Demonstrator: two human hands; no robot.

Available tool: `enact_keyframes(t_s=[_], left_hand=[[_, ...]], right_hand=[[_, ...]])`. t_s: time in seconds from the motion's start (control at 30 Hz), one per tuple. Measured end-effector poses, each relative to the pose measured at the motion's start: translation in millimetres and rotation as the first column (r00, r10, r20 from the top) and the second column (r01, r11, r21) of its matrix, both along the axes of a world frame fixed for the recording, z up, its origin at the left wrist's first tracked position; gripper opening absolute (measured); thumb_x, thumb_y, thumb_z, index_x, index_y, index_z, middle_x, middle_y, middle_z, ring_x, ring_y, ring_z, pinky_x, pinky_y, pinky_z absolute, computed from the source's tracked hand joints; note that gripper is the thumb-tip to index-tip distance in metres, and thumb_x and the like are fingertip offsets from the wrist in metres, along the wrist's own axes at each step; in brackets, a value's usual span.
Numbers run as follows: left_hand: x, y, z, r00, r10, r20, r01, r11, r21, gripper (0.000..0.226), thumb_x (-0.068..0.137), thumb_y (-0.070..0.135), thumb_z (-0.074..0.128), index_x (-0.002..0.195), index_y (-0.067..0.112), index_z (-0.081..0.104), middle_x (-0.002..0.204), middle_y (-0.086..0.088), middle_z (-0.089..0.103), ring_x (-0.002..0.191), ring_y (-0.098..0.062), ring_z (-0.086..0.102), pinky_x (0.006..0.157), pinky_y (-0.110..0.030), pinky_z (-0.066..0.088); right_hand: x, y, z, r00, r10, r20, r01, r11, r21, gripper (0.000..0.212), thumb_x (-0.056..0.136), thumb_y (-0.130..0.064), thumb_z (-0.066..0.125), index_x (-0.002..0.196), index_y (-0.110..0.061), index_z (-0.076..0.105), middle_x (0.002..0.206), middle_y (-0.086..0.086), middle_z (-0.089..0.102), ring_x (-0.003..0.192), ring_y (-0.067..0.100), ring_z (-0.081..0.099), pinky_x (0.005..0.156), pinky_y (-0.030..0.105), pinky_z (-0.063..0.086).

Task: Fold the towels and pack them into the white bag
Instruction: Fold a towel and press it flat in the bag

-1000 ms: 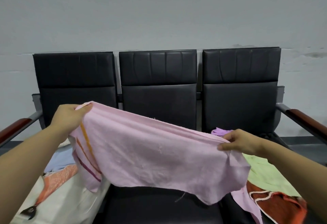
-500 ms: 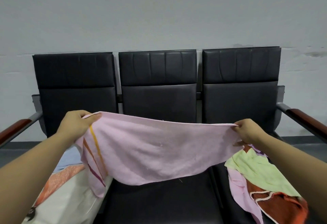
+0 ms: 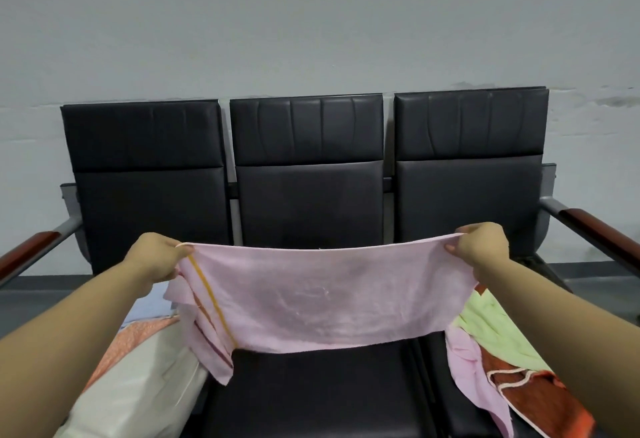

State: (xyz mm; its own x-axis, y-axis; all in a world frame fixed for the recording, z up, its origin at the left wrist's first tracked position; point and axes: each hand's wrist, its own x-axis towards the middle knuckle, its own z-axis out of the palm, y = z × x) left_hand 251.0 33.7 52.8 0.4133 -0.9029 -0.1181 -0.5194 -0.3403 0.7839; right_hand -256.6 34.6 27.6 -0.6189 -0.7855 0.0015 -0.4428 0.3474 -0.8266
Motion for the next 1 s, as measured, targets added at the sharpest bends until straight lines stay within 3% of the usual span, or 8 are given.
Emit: enact_keyframes(t_s=[0.1,0.23,0.37,0.47,0.6,0.7,0.87,1.0], left_hand=[[-2.2,-4.9,-2.8,0.976,0.07,-0.206,-0.078,0.996,-0.032,0.007,0.096,-0.002,0.064,0.093,-0.004,0.069,0.093,-0.021,0.066,0.084,-0.03,0.067,0.079,-0.038,0.063],[-5.5,-2.8,-2.3,0.995,0.018,0.101,-0.005,0.993,-0.119,0.023,0.099,0.01,0.056,0.083,0.005,0.073,0.089,-0.027,0.068,0.077,-0.032,0.06,0.074,-0.041,0.049],[-12.6,5.3,4.5,0.956,-0.006,0.292,0.075,0.971,-0.226,0.018,0.102,0.021,0.052,0.095,0.02,0.068,0.084,-0.007,0.068,0.079,-0.026,0.061,0.073,-0.039,0.05],[-16.8,12.6,7.4,0.935,0.022,0.355,0.09,0.951,-0.295,0.024,0.102,0.031,0.057,0.091,0.015,0.07,0.077,-0.007,0.067,0.074,-0.024,0.06,0.072,-0.039,0.049],[-18.3,32.8,18.5,0.921,0.01,0.39,0.122,0.942,-0.313,0.052,0.096,0.048,0.063,0.064,0.007,0.06,0.06,-0.011,0.057,0.061,-0.025,0.056,0.056,-0.033,0.038],[-10.1,49.5,28.2,0.912,0.004,0.41,0.136,0.94,-0.314,0.064,0.091,0.056,0.067,0.062,0.0,0.058,0.06,-0.019,0.056,0.062,-0.031,0.056,0.057,-0.036,0.04],[6.8,65.8,37.7,0.912,-0.036,0.408,0.176,0.934,-0.311,0.067,0.085,0.059,0.071,0.065,-0.004,0.06,0.057,-0.013,0.051,0.056,-0.025,0.049,0.055,-0.032,0.037],[6.1,57.8,33.6,0.924,-0.088,0.372,0.192,0.948,-0.253,0.066,0.084,0.058,0.072,0.062,-0.003,0.061,0.055,-0.009,0.047,0.055,-0.023,0.048,0.055,-0.03,0.038]], right_hand=[[-1.3,0.9,-2.0,0.998,-0.024,-0.055,0.019,0.997,-0.075,0.028,0.091,0.003,0.063,0.117,-0.004,0.073,0.12,0.019,0.068,0.092,0.03,0.058,0.088,0.042,0.054],[0.5,5.3,1.4,0.969,0.022,-0.245,-0.043,0.996,-0.083,0.043,0.087,0.008,0.044,0.115,-0.01,0.073,0.116,0.016,0.069,0.097,0.034,0.063,0.087,0.044,0.056],[-2.4,12.3,2.2,0.873,0.062,-0.483,-0.152,0.977,-0.151,0.029,0.089,-0.004,0.049,0.105,-0.007,0.073,0.096,0.012,0.071,0.086,0.03,0.058,0.068,0.034,0.045],[-5.2,17.1,1.2,0.795,0.064,-0.603,-0.206,0.964,-0.168,0.022,0.095,-0.023,0.061,0.091,-0.005,0.073,0.075,0.004,0.062,0.079,0.024,0.051,0.064,0.032,0.038],[-8.6,34.7,8.9,0.772,0.102,-0.628,-0.255,0.954,-0.158,0.036,0.094,-0.045,0.063,0.07,-0.018,0.058,0.065,-0.003,0.054,0.063,0.015,0.053,0.061,0.032,0.047],[-21.3,55.7,20.3,0.688,0.15,-0.71,-0.292,0.953,-0.081,0.042,0.095,-0.051,0.059,0.064,-0.022,0.054,0.057,-0.003,0.056,0.054,0.017,0.054,0.061,0.036,0.055],[-37.2,78.0,45.3,0.698,0.347,-0.627,-0.386,0.919,0.08,0.059,0.075,-0.074,0.055,0.058,-0.019,0.064,0.056,0.001,0.061,0.059,0.02,0.059,0.061,0.033,0.052],[-37.8,74.4,53.4,0.726,0.388,-0.567,-0.401,0.909,0.108,0.06,0.072,-0.072,0.055,0.058,-0.015,0.066,0.055,0.004,0.06,0.06,0.021,0.06,0.057,0.028,0.042]])
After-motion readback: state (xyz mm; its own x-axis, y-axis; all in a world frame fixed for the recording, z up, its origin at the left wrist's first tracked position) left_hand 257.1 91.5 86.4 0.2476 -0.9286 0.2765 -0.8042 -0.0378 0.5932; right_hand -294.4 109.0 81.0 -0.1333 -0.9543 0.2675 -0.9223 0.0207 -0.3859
